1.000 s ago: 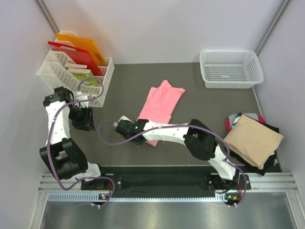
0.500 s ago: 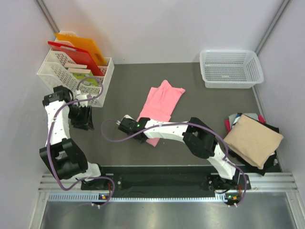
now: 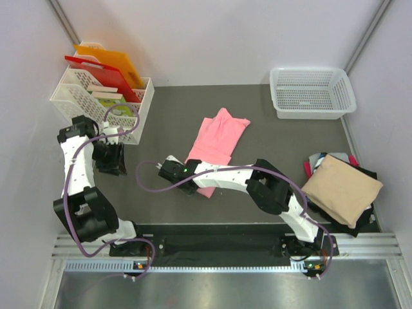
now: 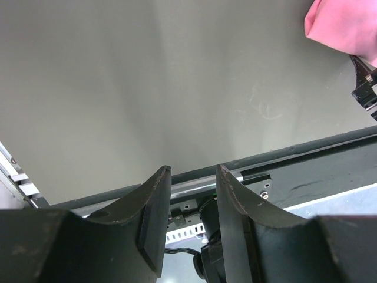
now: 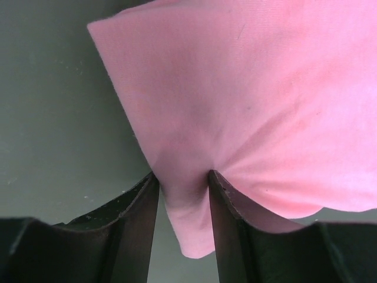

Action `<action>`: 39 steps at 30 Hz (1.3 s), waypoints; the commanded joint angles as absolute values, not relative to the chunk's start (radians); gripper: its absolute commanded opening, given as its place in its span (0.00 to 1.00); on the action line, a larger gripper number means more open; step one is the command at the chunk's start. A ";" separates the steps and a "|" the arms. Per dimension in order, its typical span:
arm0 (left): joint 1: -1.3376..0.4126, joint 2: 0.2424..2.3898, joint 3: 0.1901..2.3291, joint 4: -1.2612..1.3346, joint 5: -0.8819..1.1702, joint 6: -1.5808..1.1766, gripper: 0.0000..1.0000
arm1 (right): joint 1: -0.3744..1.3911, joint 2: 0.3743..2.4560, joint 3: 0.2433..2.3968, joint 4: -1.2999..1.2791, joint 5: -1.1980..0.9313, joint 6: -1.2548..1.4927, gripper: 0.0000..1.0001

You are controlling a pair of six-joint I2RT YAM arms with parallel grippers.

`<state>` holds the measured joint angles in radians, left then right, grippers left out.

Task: Fold and stack the t-shirts
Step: Grab one side of the 2/3 rectangular tshirt with right arm, then fold the long partially folded tshirt into a neat square

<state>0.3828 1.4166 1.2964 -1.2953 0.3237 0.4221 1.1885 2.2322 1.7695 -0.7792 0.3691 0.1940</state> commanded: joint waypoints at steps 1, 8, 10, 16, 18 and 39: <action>0.383 1.411 1.330 -1.299 0.327 0.448 0.41 | 1.203 2.301 1.769 -0.801 0.344 0.235 0.40; 0.383 1.394 1.324 -1.305 0.322 0.459 0.41 | 1.203 2.352 1.808 -0.828 0.376 0.250 0.25; 0.382 1.384 1.318 -1.305 0.322 0.465 0.41 | 1.203 2.347 1.818 -0.833 0.370 0.256 0.12; 0.383 1.376 1.310 -1.304 0.324 0.469 0.41 | 1.215 2.275 1.853 -0.880 0.344 0.276 0.00; 0.383 1.374 1.310 -1.305 0.328 0.469 0.41 | 1.230 2.247 1.850 -0.900 0.310 0.297 0.00; 0.383 1.370 1.347 -1.344 0.348 0.509 0.41 | 1.497 1.973 2.025 -1.176 0.167 0.506 0.00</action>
